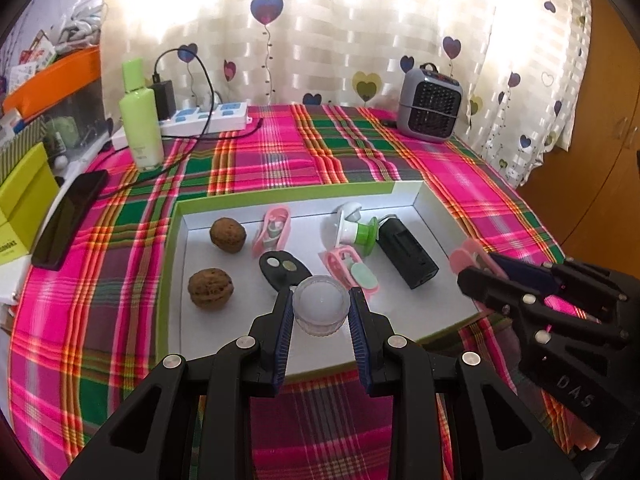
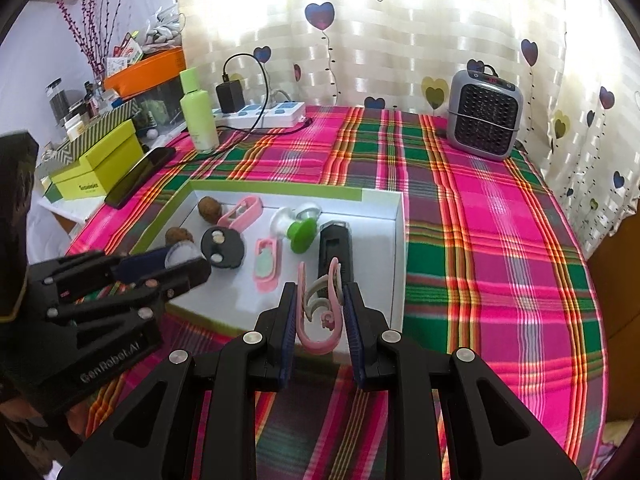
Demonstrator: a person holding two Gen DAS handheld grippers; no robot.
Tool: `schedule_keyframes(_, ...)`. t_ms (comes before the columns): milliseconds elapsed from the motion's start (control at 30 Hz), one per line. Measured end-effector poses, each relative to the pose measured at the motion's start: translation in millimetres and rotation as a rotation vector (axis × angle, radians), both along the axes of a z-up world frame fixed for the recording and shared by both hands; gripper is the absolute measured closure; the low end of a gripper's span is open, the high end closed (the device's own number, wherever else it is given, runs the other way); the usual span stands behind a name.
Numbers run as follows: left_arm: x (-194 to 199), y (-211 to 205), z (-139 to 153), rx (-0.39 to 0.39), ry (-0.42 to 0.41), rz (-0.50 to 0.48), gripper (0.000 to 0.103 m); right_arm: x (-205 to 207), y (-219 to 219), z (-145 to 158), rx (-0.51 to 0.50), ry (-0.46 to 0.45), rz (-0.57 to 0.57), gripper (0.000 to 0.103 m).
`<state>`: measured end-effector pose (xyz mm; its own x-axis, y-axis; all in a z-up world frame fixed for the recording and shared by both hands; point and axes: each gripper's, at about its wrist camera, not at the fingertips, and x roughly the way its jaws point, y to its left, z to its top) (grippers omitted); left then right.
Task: Organize objects
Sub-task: 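Carry the white cap and pink hook over the box with both grippers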
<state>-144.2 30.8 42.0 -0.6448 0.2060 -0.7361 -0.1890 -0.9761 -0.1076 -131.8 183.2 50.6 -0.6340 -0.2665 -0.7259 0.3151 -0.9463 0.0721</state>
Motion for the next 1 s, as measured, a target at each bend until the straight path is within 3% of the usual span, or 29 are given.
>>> schedule_keyframes(600, -27.7, 9.8, -23.8, -0.006, -0.061, -0.013, 0.077, -53.4, 7.1, -9.0, 0.018, -0.034, -0.019, 0.079)
schedule_keyframes(1000, -36.2, 13.1, -24.3, -0.01, -0.053, -0.019, 0.077, -85.9, 3.8, -20.5, 0.068, -0.057, -0.029, 0.079)
